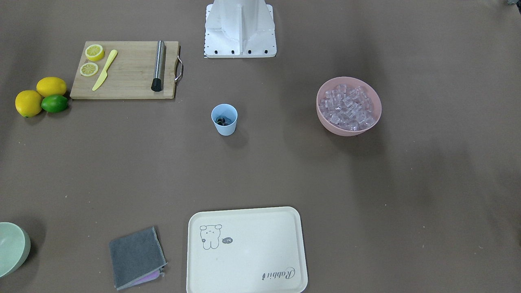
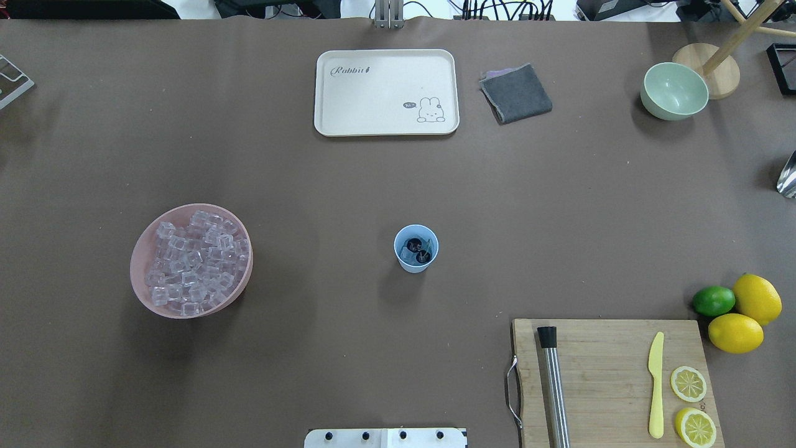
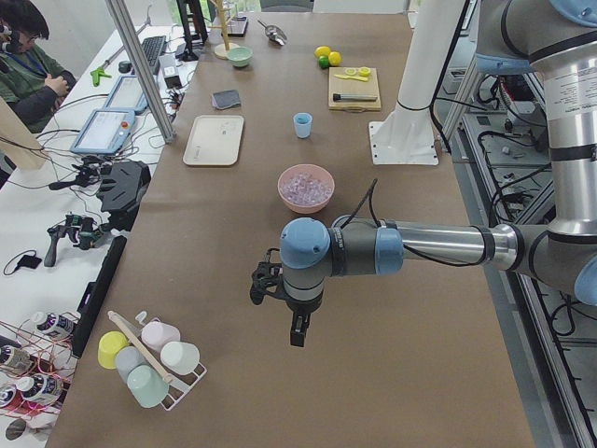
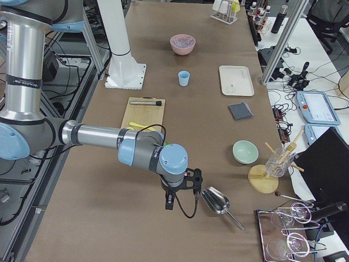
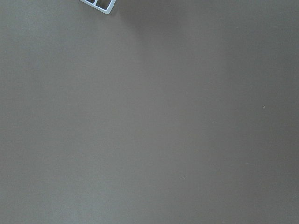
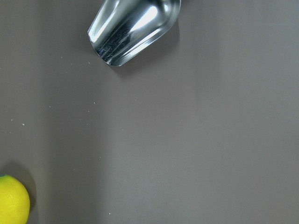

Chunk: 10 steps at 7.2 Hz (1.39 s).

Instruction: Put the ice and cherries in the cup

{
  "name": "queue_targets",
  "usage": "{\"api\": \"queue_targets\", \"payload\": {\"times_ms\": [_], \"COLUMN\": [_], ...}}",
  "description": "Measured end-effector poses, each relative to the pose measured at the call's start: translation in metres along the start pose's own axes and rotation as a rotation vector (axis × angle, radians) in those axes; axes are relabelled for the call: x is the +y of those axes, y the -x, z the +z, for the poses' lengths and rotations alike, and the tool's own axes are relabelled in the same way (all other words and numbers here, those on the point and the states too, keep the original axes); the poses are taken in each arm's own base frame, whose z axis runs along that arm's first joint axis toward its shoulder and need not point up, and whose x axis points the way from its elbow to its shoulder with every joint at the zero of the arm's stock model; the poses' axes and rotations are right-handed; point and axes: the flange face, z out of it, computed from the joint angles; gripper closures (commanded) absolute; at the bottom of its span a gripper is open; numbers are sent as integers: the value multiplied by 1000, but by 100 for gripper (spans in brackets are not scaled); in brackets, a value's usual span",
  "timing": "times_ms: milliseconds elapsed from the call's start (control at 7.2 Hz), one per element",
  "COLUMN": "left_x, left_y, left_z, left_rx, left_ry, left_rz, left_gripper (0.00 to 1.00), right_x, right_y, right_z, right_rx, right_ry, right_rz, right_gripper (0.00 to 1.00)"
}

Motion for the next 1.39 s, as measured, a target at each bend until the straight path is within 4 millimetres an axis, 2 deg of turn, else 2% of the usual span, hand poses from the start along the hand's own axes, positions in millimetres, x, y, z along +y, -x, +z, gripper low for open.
{"api": "queue_targets", "payload": {"times_ms": [1390], "left_x": [-1], "left_y": [0], "left_z": [0], "left_rx": [-1], "left_ry": [-2], "left_rz": [3], "left_gripper": [0], "right_x": [8], "right_y": [-3], "right_z": [4], "right_rx": [7], "right_ry": [-6], "right_rz": [-8], "right_gripper": [0]}}
